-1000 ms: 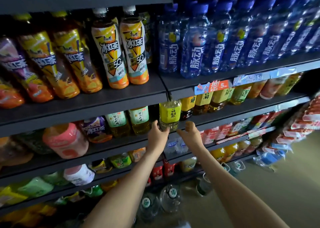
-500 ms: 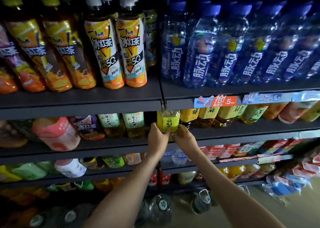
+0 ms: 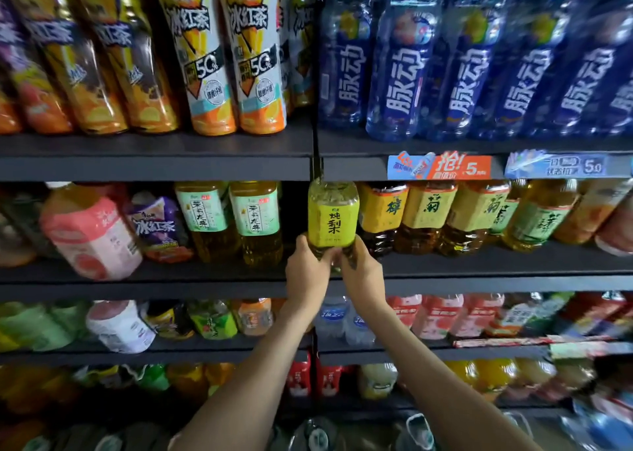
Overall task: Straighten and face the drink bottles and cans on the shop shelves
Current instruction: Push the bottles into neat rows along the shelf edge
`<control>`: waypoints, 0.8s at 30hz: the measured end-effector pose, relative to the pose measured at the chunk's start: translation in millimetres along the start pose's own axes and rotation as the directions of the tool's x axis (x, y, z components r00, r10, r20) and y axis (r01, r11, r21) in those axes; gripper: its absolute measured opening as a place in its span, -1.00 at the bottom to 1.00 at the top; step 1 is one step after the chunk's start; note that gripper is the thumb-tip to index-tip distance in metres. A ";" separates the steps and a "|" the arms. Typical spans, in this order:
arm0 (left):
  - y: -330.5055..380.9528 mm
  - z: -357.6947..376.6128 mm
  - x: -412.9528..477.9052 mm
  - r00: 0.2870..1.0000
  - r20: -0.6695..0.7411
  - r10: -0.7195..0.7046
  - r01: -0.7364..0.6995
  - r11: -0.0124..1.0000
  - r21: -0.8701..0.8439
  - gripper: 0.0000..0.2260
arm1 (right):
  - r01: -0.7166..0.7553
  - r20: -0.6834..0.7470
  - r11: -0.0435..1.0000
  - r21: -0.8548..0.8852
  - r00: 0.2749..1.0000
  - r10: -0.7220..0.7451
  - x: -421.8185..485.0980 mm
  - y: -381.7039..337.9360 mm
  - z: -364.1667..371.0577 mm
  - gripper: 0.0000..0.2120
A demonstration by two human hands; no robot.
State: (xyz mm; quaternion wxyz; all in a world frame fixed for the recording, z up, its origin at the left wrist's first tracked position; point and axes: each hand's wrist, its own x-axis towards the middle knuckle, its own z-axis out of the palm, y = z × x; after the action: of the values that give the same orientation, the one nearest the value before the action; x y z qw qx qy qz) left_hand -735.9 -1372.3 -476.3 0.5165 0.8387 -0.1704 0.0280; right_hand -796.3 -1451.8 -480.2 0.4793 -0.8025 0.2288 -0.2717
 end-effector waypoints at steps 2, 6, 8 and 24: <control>2.4 2.1 0.2 1.000 0.007 0.004 -0.004 1.000 0.005 -0.65 | -0.010 -0.003 1.000 -0.009 1.000 0.010 4.0 -0.2 -1.5 -0.80; 6.8 3.4 5.5 1.000 0.009 0.004 -0.004 1.000 0.015 -0.66 | -0.046 0.010 0.999 0.017 0.999 0.046 9.0 -0.7 -6.8 -0.84; 7.3 6.0 5.9 1.000 -0.022 0.014 -0.014 1.000 -0.003 -0.64 | -0.058 -0.033 0.998 0.025 0.998 0.059 8.8 2.9 -10.9 -0.80; -3.3 45.5 -19.4 0.956 -0.256 0.140 -0.121 0.989 0.086 -0.33 | -0.190 -0.310 0.982 0.009 0.933 0.183 33.2 26.3 -20.8 -0.27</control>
State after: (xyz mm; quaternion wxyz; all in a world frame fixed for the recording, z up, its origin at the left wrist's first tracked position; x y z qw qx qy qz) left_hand -758.9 -1405.8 -504.6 0.5023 0.8319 -0.1546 0.1783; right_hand -788.0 -1497.6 -488.3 0.4525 -0.7298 0.3789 -0.3450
